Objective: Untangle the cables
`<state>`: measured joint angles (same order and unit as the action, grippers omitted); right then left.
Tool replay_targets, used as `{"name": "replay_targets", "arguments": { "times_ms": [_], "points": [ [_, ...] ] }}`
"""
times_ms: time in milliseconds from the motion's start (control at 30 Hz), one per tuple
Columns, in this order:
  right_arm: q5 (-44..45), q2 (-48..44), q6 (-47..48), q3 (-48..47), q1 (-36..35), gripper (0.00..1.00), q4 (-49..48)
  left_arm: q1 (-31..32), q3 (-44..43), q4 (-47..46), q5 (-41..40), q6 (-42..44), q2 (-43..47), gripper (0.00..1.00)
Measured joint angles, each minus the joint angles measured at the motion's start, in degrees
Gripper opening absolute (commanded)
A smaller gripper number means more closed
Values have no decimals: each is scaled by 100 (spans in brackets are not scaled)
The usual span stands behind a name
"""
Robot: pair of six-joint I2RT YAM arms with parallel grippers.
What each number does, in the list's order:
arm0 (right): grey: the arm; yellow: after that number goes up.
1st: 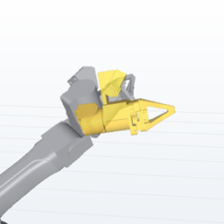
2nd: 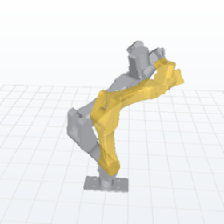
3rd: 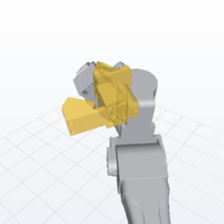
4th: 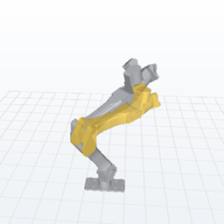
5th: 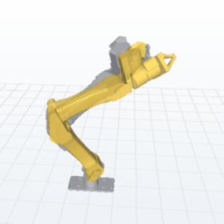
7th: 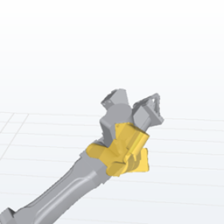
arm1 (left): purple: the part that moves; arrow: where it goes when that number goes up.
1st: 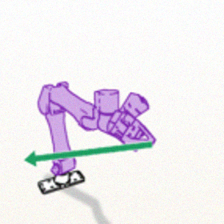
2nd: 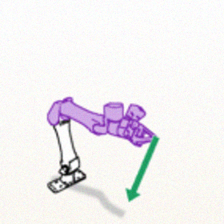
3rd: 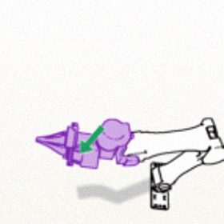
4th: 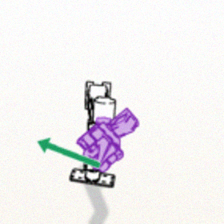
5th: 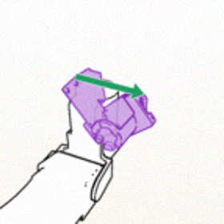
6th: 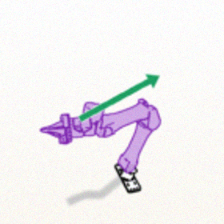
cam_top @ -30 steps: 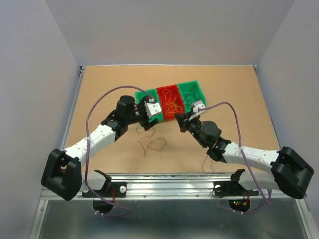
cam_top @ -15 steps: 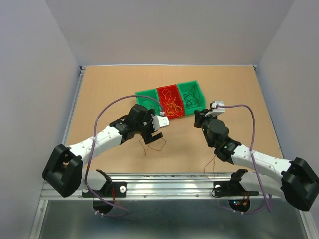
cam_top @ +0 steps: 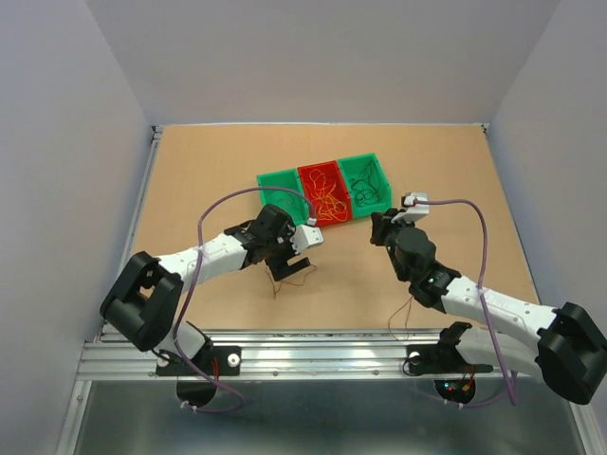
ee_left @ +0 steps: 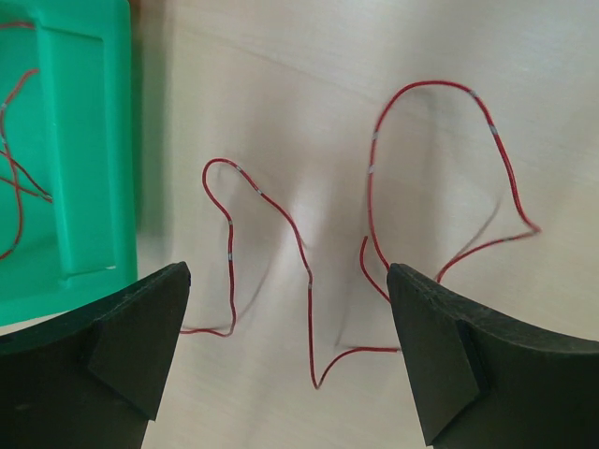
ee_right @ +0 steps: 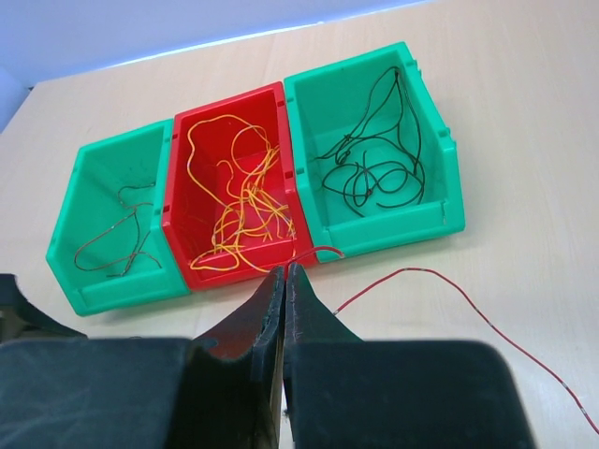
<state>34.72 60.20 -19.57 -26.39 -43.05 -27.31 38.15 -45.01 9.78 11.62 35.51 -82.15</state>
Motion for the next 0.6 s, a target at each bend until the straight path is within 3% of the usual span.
{"name": "replay_targets", "arguments": {
  "times_ms": [133, 200, 433, 467, 533, 600],
  "points": [
    [-20, -131, -17, 0, 22, 1, 35, -2, -9, -13, -254, -76, -354, 99],
    [-22, -210, -17, 0, 31, 1, 35, -2, -17, -15, -306, -105, -444, 93],
    [-46, -352, -20, 0, 35, 1, 37, -2, -299, 83, -251, -120, -807, 38],
    [-52, -352, -20, 0, 35, 1, 37, 0, -317, 83, -229, -85, -831, 20],
    [-61, -361, -20, 0, 35, 1, 39, -2, -341, 131, -177, -59, -879, 0],
    [-63, -365, -20, 0, 39, 1, 39, 0, -363, 177, -144, -13, -892, 0]
  ]
}}
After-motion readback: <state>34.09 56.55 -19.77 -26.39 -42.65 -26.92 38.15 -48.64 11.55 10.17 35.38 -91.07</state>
